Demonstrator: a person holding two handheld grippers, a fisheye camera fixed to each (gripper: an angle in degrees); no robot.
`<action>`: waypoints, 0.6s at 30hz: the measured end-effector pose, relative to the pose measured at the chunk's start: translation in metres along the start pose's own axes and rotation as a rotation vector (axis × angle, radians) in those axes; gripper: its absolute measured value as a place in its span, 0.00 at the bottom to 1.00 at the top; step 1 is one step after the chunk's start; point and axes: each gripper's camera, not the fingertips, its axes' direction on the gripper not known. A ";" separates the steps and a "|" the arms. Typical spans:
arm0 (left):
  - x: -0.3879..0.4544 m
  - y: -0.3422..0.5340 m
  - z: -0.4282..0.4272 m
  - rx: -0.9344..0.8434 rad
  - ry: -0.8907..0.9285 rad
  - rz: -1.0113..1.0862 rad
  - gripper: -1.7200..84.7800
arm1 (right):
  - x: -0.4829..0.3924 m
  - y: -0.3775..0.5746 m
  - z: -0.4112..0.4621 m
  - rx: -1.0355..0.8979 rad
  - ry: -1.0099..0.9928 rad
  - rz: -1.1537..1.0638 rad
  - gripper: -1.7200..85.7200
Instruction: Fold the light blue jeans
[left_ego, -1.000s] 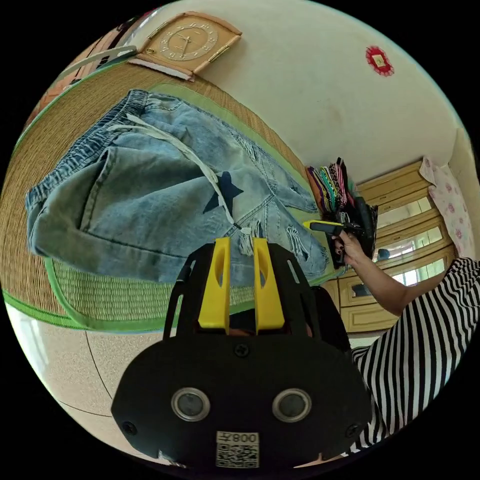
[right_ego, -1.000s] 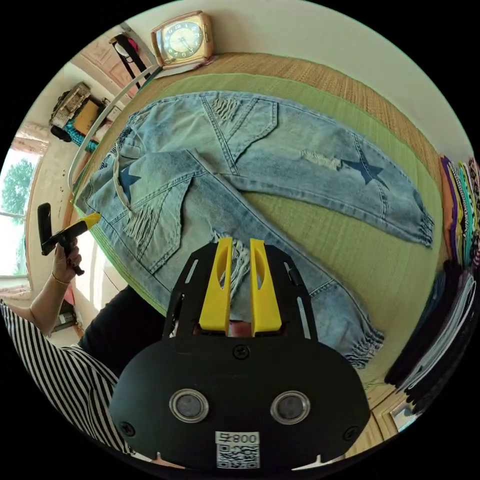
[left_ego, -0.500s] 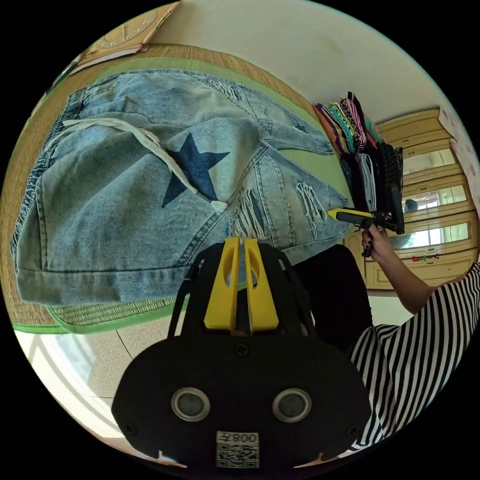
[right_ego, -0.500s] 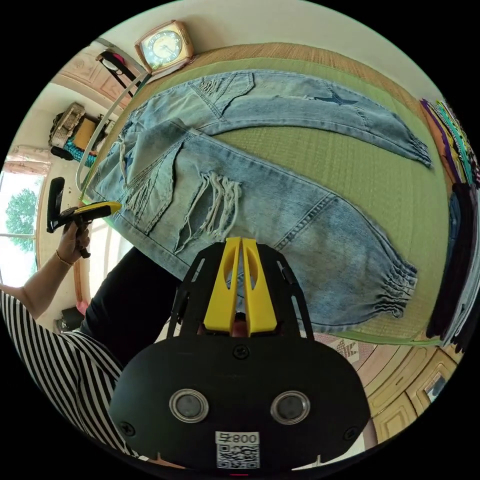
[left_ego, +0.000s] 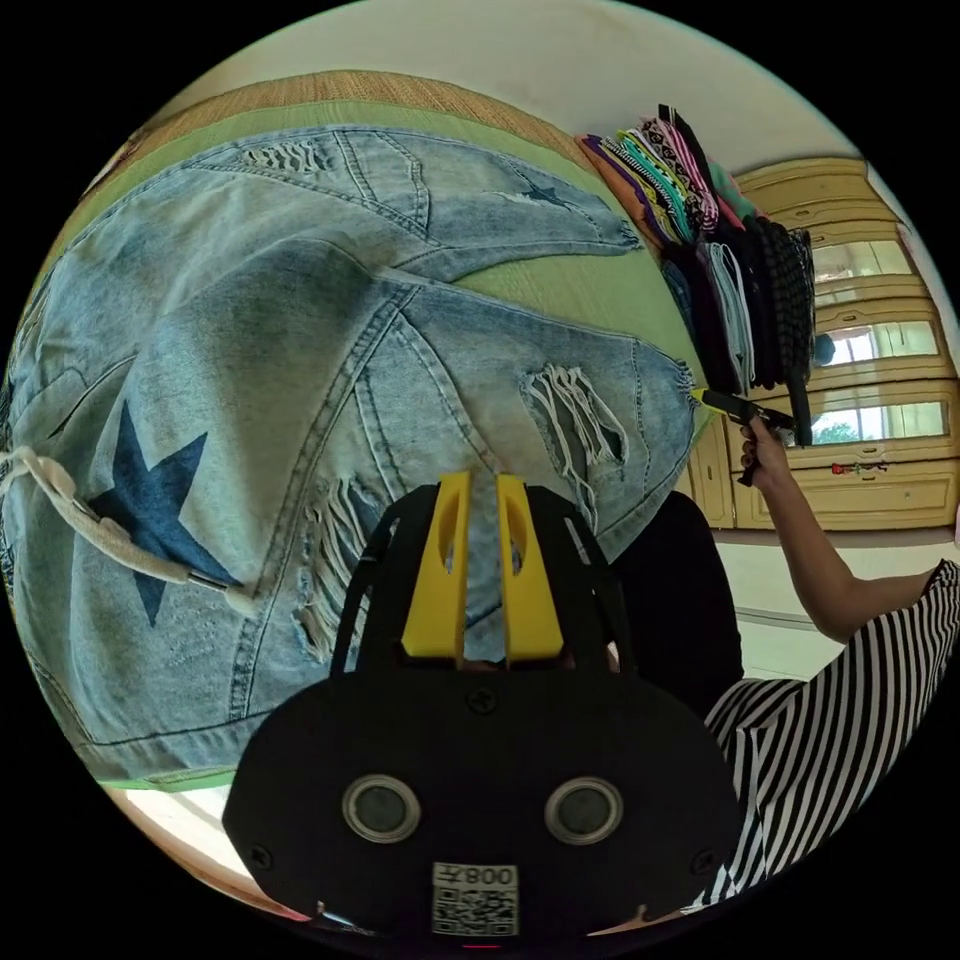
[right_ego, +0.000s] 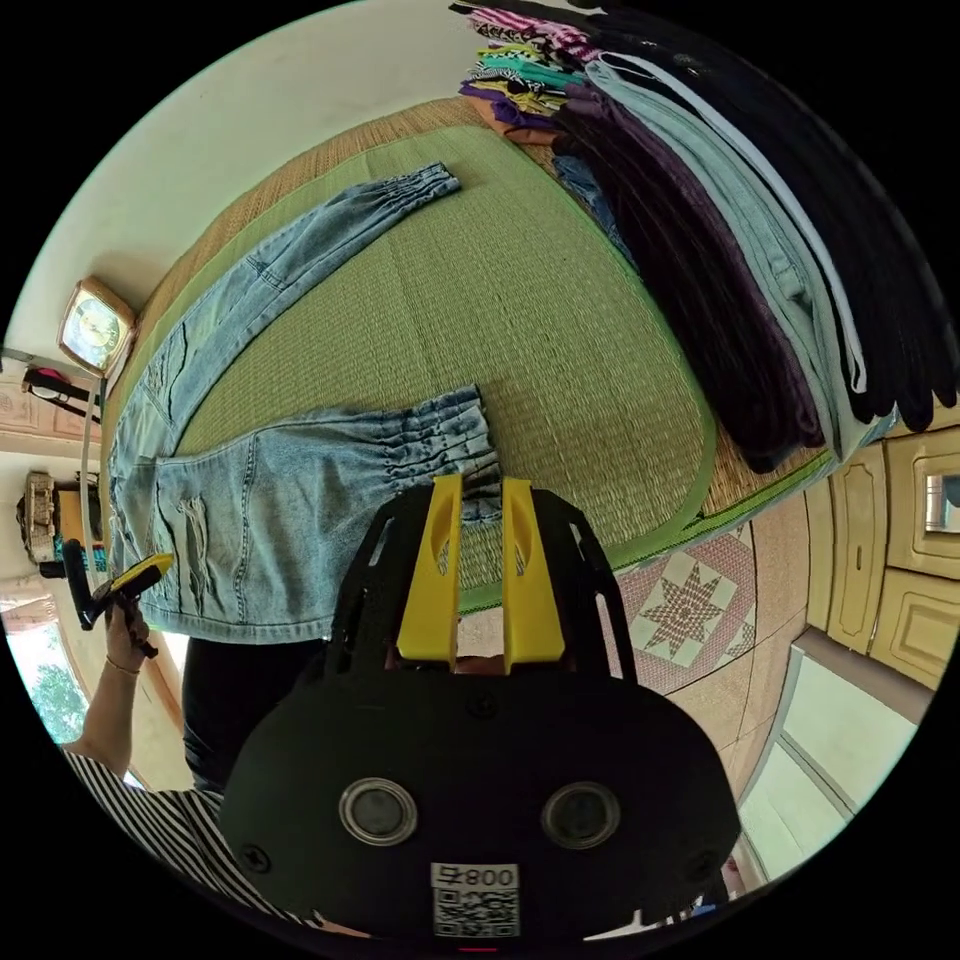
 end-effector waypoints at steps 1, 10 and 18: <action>0.011 -0.005 0.000 0.021 -0.042 0.002 0.07 | 0.000 0.000 -0.002 -0.003 0.012 -0.024 0.07; 0.079 -0.051 0.014 -0.059 -0.007 0.078 0.06 | 0.057 0.011 -0.019 0.052 -0.064 0.016 0.03; 0.094 -0.106 -0.021 0.059 -0.052 0.013 0.08 | 0.091 0.027 0.018 0.032 -0.111 0.110 0.03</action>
